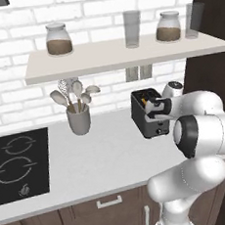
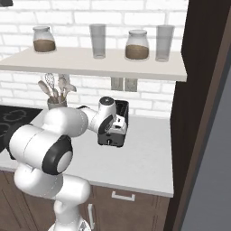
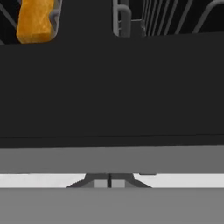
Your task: Start the toaster. Once the lever pops up, take the bread to the plate on the dining counter.
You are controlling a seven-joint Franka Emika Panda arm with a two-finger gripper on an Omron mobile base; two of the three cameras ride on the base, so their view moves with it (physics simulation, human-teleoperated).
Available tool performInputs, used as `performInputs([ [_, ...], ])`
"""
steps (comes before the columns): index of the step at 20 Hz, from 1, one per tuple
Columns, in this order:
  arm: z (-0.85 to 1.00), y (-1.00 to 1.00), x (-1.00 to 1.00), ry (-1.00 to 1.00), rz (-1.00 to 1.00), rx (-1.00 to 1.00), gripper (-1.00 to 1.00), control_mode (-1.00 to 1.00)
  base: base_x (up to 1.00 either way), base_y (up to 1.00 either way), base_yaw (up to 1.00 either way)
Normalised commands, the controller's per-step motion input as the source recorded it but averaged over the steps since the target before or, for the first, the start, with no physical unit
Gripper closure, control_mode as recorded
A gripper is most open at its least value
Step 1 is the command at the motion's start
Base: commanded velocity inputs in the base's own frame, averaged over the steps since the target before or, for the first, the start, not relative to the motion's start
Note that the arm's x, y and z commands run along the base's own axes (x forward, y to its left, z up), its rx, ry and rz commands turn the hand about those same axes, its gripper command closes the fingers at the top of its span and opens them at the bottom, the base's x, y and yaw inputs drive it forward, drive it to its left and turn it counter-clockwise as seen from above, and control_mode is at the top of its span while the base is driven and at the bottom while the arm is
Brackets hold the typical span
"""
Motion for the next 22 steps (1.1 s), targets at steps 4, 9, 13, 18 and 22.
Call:
performInputs([
  [4, -0.57, 0.14, -0.28, -0.03, 0.00, 0.00, 1.00, -1.00, 0.00, 0.00, 0.00],
  [9, 0.06, 0.00, -0.46, -0.11, 0.00, 0.00, 1.00, -1.00, 0.00, 0.00, 0.00],
  [13, 0.38, 0.01, -0.59, -0.13, 0.00, 0.00, 1.00, -1.00, 0.00, 0.00, 0.00],
  [18, 0.85, 0.08, -0.20, -0.04, 0.00, 0.00, 1.00, -1.00, 0.00, 0.00, 0.00],
  [22, 0.93, 0.27, -0.24, -0.10, 0.00, 0.00, 1.00, -1.00, 0.00, 0.00, 0.00],
])
